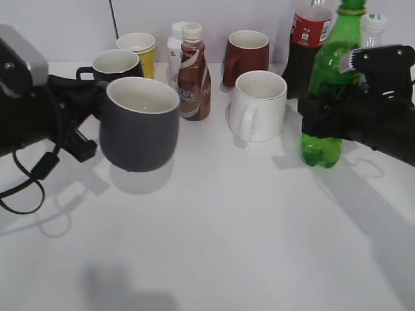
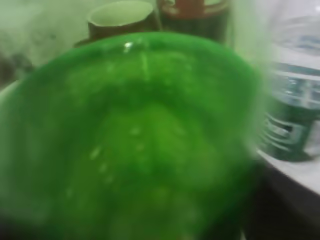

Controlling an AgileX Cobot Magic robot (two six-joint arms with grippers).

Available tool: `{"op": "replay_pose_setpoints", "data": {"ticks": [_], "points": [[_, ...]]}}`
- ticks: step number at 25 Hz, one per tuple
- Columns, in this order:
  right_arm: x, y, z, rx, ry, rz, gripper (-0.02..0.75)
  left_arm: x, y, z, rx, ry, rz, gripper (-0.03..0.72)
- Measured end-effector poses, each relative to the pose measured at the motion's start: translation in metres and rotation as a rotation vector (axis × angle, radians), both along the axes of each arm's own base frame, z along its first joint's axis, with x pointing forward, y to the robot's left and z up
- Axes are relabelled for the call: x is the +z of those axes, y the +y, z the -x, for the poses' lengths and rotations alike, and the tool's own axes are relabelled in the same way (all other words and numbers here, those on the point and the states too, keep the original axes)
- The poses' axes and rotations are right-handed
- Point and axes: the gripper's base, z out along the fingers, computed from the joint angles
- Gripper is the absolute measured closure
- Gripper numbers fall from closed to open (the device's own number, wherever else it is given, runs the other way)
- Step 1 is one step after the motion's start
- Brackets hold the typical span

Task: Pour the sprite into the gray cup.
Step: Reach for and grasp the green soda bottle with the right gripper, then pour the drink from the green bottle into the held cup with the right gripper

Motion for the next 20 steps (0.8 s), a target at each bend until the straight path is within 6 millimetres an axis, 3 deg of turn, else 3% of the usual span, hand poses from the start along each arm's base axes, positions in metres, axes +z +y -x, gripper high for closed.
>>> {"op": "replay_pose_setpoints", "data": {"ticks": [6, 10, 20], "points": [[0.053, 0.029, 0.024, 0.249, -0.136, 0.323, 0.324, 0.009, -0.032, 0.022, -0.112, -0.006, 0.020, 0.631], [0.080, 0.047, 0.029, 0.375, -0.253, 0.554, 0.324, 0.011, -0.040, 0.030, -0.143, 0.007, 0.008, 0.631], [0.097, 0.053, 0.023, 0.528, -0.456, 0.965, 0.324, 0.020, -0.039, 0.035, -0.141, -0.012, 0.010, 0.631]]}}
